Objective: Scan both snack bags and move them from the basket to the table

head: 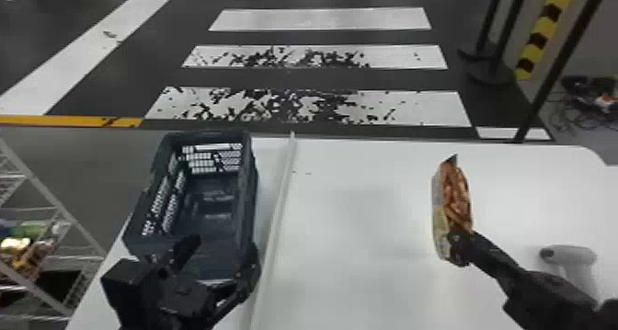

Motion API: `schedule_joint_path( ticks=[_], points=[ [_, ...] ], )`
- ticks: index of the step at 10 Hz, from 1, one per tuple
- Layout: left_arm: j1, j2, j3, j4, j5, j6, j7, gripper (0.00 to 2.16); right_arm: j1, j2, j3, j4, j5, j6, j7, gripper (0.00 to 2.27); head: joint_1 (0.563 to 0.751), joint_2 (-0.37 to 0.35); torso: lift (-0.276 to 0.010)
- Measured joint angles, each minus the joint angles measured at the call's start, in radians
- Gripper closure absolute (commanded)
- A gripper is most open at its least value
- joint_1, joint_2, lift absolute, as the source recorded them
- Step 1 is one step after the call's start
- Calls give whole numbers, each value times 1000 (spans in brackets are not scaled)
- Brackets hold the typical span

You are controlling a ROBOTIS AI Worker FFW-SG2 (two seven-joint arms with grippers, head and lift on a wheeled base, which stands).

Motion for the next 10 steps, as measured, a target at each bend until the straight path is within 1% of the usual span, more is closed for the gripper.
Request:
schedule_joint_path(
  ticks=[2, 3, 4, 5, 7, 9, 10],
  points=[
    [-7, 11, -10, 9, 1, 0, -1, 87, -5, 0, -133, 84, -284, 5, -34, 2253, 695, 6, -98],
    [-10, 16, -14, 12, 1, 0, -1, 87, -11, 0, -183, 135, -387, 12, -55, 2253, 695, -26, -98],
    [-13, 19, -17, 15, 1, 0, -2, 87, -12, 0, -219, 184, -462, 12, -71, 2253, 695, -41, -98],
    [-14, 21, -19, 16, 0, 0, -3, 87, -7, 0, -244, 227, -511, -6, -91, 2253, 695, -72, -98],
    [-15, 25, -20, 17, -1, 0, -4, 87, 6, 0, -272, 290, -558, -67, -137, 2253, 695, -131, -98],
    [-14, 25, -25, 17, -3, 0, -5, 87, 40, 0, -272, 300, -560, -98, -177, 2253, 695, -160, -98],
    [-18, 24, -30, 20, -5, 0, -3, 87, 78, 0, -250, 270, -547, -115, -208, 2253, 695, -160, -98]
  ],
)
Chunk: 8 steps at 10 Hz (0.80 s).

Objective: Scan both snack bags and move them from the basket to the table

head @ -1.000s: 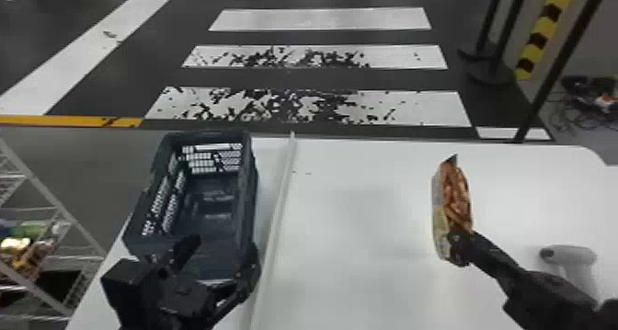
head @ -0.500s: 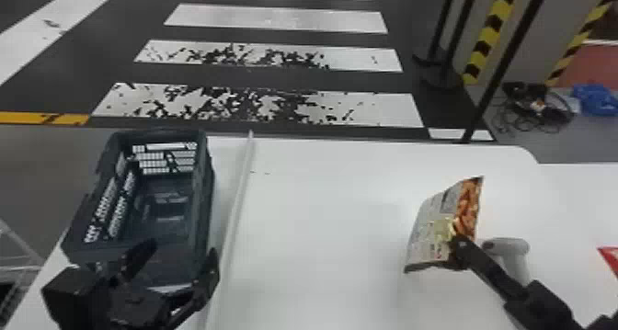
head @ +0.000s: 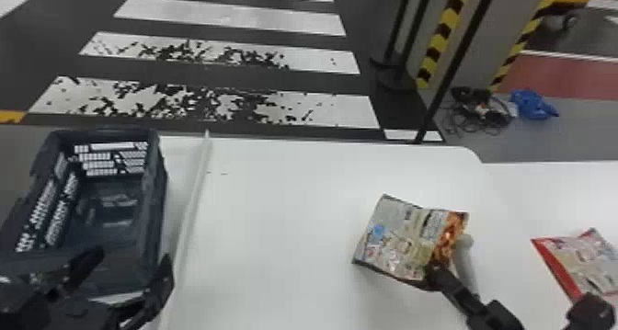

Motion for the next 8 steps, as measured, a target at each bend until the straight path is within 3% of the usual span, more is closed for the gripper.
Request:
schedule_joint_path(
  ticks=[1, 2, 3, 6, 8],
  points=[
    [-7, -1, -7, 6, -2, 0, 0, 87, 45, 0, 38, -43, 27, -25, -40, 2253, 695, -152, -98],
    [-12, -3, -15, 11, -4, 0, 0, 87, 82, 0, 80, -78, 66, -58, -76, 1808, 695, -148, -98],
    [-15, -4, -23, 13, -6, 0, 0, 87, 103, 0, 110, -96, 99, -73, -103, 981, 695, -141, -98],
    [-20, -1, -32, 14, -7, 0, 0, 87, 122, 0, 185, -118, 182, -121, -148, 43, 695, -124, -98],
    [-18, 3, -32, 15, -7, 0, 0, 83, 106, 0, 204, -97, 215, -167, -154, 16, 695, -126, -98]
  ],
)
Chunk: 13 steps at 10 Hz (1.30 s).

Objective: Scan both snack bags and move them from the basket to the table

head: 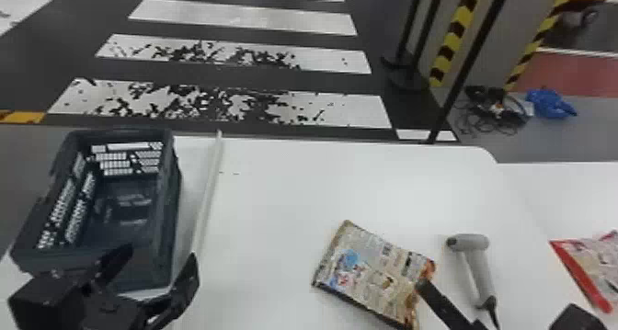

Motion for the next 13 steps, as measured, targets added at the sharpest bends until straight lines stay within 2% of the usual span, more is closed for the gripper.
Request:
schedule_joint_path(
  ticks=[2, 3, 5, 7, 8, 9, 10, 11, 13],
  points=[
    [1, 3, 1, -1, 0, 0, 0, 83, -10, 0, 3, 17, 22, -29, 0, 66, 695, -139, -98],
    [2, 3, 1, -2, 0, 0, 0, 83, -15, 0, 0, 18, 49, -24, 37, 66, 695, -139, -98],
    [5, 3, -3, -2, 0, -2, 0, 83, -33, 0, -5, 9, 134, 39, 164, 66, 695, -116, -98],
    [17, 2, -2, -4, -6, -8, 2, 83, -63, 0, -6, -27, 263, 140, 311, 73, 695, -67, -98],
    [25, -1, -4, -6, -14, -12, 4, 83, -78, 0, 0, -52, 342, 173, 379, 205, 695, -49, -98],
    [31, -4, -9, -7, -23, -15, 7, 83, -97, 0, 6, -69, 417, 211, 443, 512, 695, -42, -98],
    [35, -6, -15, -7, -30, -18, 10, 83, -133, 0, 10, -75, 495, 282, 527, 1565, 695, -28, -98],
    [41, -8, -18, -8, -36, -21, 12, 83, -188, 0, 20, -71, 590, 389, 609, 2246, 695, -8, -98],
    [54, -13, -20, -13, -53, -24, 16, 83, -270, -1, 75, -39, 784, 464, 724, 2250, 695, 16, -98]
  ],
)
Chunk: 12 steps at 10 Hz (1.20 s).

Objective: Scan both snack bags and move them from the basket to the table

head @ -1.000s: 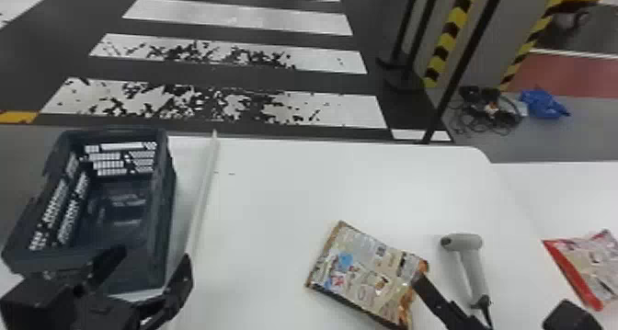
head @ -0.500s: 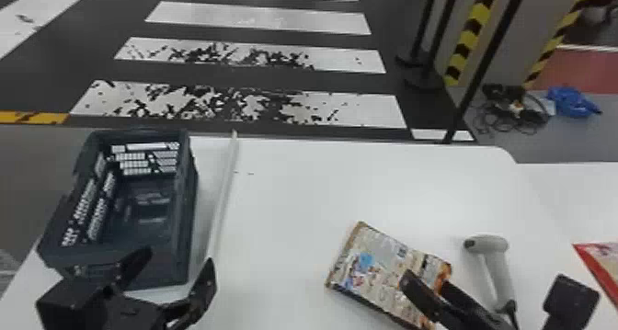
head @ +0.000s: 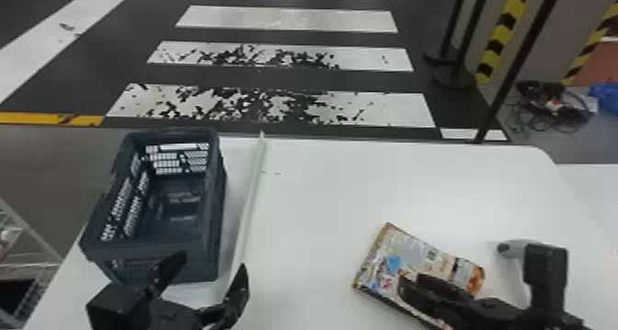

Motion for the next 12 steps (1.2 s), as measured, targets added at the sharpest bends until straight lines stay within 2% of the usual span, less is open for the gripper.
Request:
schedule_joint_path(
  ticks=[3, 6, 9, 11, 12],
  points=[
    [16, -8, -11, -3, -26, -3, 9, 80, -106, -78, 81, 97, 140, -19, 89, 2246, 695, 16, -98],
    [23, -12, -17, -3, -34, -12, 15, 80, -158, -91, 135, 208, 236, -107, 138, 2246, 695, 27, -98],
    [26, -12, -21, -3, -39, -13, 19, 80, -193, -110, 158, 306, 265, -210, 159, 2246, 695, 29, -98],
    [29, -11, -22, -4, -45, -13, 19, 80, -217, -110, 165, 363, 272, -230, 125, 2246, 695, 21, -98],
    [30, -10, -24, -6, -46, -13, 18, 80, -227, -107, 172, 381, 274, -228, 71, 2246, 695, 10, -98]
  ],
)
